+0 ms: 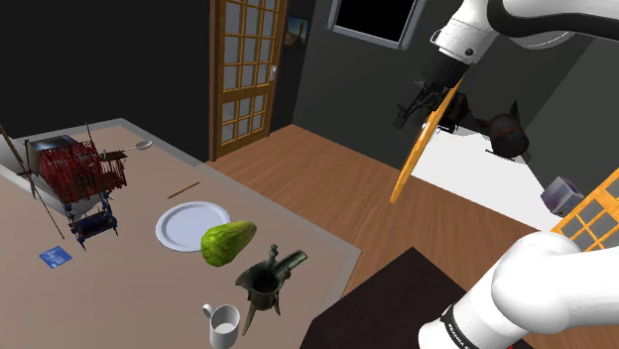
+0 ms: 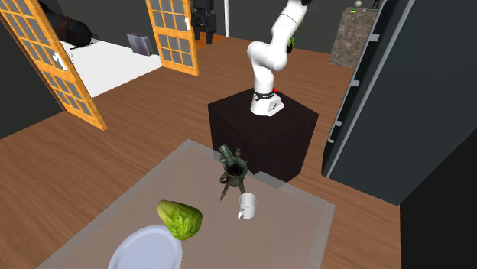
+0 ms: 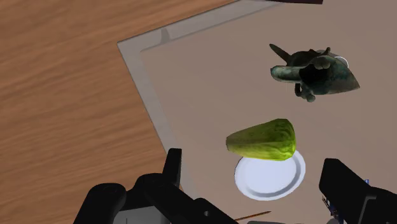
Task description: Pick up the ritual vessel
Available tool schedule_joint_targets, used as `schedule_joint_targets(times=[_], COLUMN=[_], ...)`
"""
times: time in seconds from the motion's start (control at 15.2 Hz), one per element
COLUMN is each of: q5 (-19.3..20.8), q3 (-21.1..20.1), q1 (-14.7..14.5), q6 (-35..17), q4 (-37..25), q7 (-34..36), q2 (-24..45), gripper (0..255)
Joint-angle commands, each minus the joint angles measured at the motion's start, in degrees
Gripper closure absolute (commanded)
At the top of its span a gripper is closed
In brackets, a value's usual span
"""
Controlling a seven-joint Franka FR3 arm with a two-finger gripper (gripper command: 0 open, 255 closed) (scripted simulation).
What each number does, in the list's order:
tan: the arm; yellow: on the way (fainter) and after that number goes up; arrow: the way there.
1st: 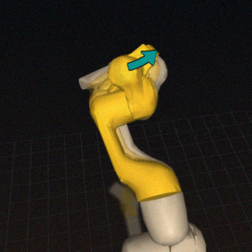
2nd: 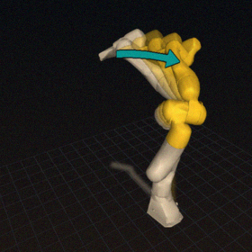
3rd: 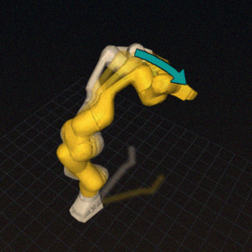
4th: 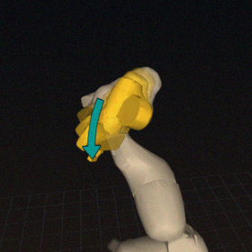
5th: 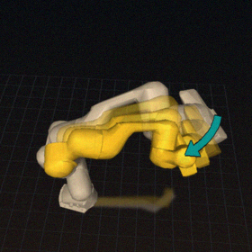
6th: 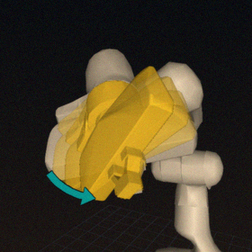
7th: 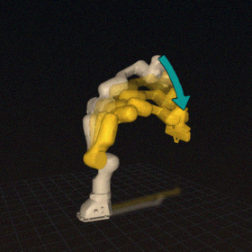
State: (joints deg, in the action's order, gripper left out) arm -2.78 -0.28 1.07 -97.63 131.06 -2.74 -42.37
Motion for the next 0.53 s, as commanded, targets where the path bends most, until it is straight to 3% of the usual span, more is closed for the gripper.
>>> schedule_joint_targets(times=[0.0,0.46], q5=[0.0,-1.5], q3=[0.0,-6.0], q1=[0.0,-1.4], q6=[0.0,-8.9], q4=[0.0,5.2], q7=[0.0,6.0], q2=[0.0,6.5], gripper=[0,0])
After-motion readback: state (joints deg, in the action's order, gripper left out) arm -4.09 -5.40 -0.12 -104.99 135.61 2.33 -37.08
